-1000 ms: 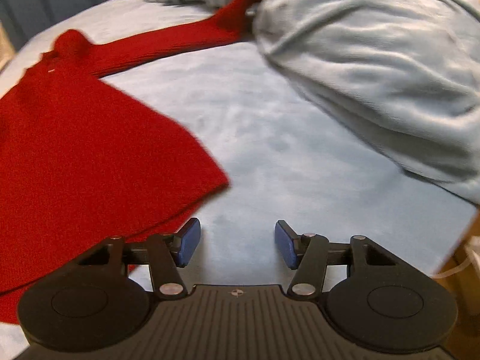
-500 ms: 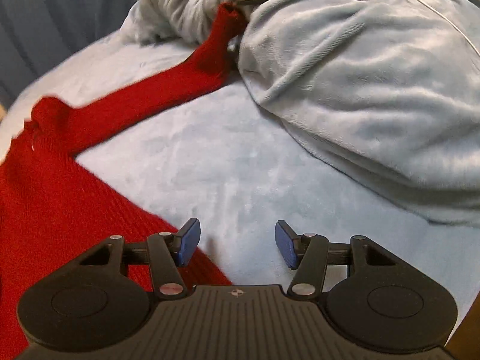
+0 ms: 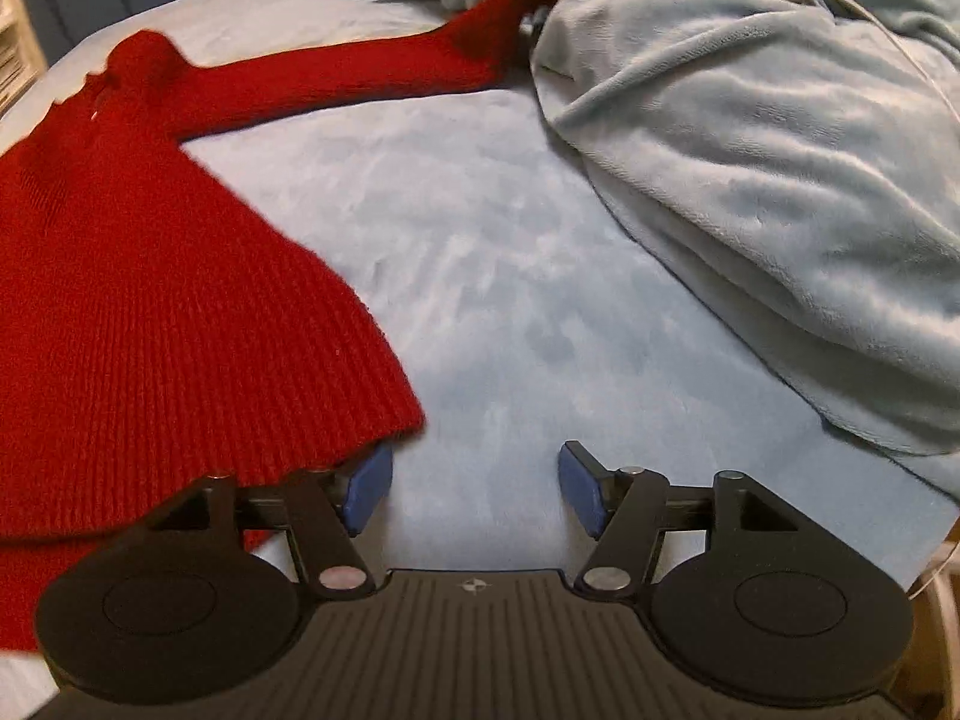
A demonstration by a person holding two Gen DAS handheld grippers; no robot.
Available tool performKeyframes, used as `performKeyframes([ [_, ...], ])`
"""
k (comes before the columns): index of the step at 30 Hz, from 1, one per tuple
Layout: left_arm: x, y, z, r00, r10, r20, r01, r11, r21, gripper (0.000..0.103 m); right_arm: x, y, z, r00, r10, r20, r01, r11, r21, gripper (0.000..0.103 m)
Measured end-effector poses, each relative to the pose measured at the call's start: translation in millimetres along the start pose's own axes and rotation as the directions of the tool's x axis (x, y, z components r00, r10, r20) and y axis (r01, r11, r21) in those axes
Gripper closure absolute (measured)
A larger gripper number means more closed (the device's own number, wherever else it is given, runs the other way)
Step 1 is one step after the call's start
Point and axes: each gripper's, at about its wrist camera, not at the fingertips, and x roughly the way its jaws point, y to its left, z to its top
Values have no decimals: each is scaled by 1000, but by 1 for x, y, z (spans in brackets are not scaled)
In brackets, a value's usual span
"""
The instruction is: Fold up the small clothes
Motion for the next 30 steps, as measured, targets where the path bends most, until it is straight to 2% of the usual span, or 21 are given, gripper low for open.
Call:
performKeyframes([
  [4, 1, 0, 1, 1000, 9, -2, -9, 1000, 8, 66, 0, 3, 6, 998, 6, -59, -8, 999, -40, 39],
  [8, 4, 1, 1, 1000, 12, -4, -12, 1000, 10, 65, -3, 0, 7, 998, 30, -63, -32, 999, -36, 39],
  [14, 5, 2, 0, 1000, 17, -7, -17, 1000, 11, 65, 2, -10, 24, 987, 137, -81, -126, 984, 127, 39],
  [17, 6, 3, 1, 1000, 18, -10, -17, 1000, 11, 65, 10, -23, 37, 959, 272, -76, -237, 922, 306, 39],
  [20, 6, 4, 1, 1000, 20, -13, -20, 1000, 10, 64, 17, -32, 47, 943, 330, -54, -278, 862, 423, 39],
  [26, 10, 4, -1, 1000, 24, -13, -24, 1000, 15, 62, 21, -15, 34, 945, 321, -54, -278, 882, 379, 39],
  [27, 11, 3, -4, 1000, 28, -10, -27, 999, 25, 61, 21, -10, 29, 948, 315, -53, -277, 892, 357, 43],
  [28, 13, 1, -7, 999, 33, -8, -32, 999, 39, 60, 20, -2, 22, 955, 293, -48, -263, 912, 315, 52],
  [29, 15, -1, -11, 999, 36, -10, -35, 998, 54, 54, 18, 7, 15, 963, 265, -40, -247, 935, 255, 59],
  [30, 17, -2, -15, 999, 36, -19, -34, 997, 73, 50, 14, 20, 7, 977, 211, -18, -206, 965, 166, 81],
])
